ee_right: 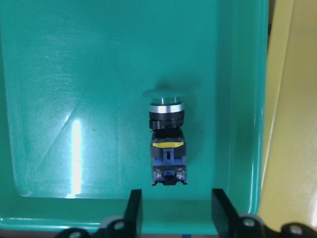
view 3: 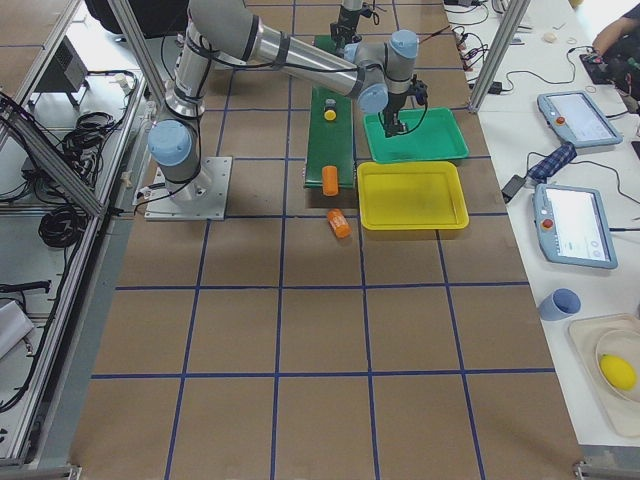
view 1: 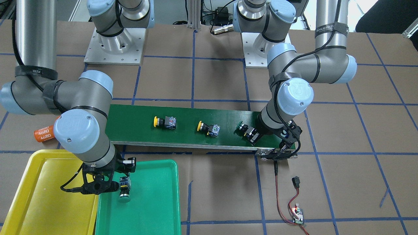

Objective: Sort buttons by color to trays
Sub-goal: 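Carry green button to green tray with right gripper while left places button, then release green button in green tray, lower right gripper to yellow button, then grasp the yellow-capped button on the belt with the right gripper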

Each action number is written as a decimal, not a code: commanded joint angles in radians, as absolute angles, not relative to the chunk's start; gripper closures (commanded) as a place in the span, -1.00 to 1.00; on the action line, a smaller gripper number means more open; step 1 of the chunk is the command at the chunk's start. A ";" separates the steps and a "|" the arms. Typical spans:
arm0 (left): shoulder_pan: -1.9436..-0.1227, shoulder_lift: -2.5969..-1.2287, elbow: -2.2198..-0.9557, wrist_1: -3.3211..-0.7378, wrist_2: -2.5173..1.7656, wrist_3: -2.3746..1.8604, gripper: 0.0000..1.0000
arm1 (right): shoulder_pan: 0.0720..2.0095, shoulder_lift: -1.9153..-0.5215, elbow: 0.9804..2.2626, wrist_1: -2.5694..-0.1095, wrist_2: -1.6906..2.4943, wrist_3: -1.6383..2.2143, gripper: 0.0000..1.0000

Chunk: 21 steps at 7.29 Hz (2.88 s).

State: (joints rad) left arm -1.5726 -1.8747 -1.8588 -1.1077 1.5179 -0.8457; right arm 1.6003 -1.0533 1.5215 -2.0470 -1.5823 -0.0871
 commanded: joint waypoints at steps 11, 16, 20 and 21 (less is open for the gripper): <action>-1.580 -1.693 -1.448 -1.595 1.540 0.072 -1.00 | 1.586 -1.522 2.022 -2.040 -1.672 -1.013 -0.64; -1.578 -1.695 -1.411 -1.637 1.554 0.183 -1.00 | 1.591 -1.514 2.048 -2.101 -1.672 -1.178 -0.64; -1.568 -1.638 -1.423 -1.720 1.551 0.062 -1.00 | 1.598 -1.414 2.072 -2.273 -1.661 -1.348 -0.63; -1.568 -1.620 -1.465 -1.721 1.548 0.070 -1.00 | 1.598 -1.414 2.074 -2.273 -1.660 -1.345 -0.60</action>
State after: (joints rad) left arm -1.5673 -1.6429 -1.4258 -1.7200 1.5500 0.0774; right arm 1.5978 -1.4208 2.0722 -2.2660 -1.6624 -1.3396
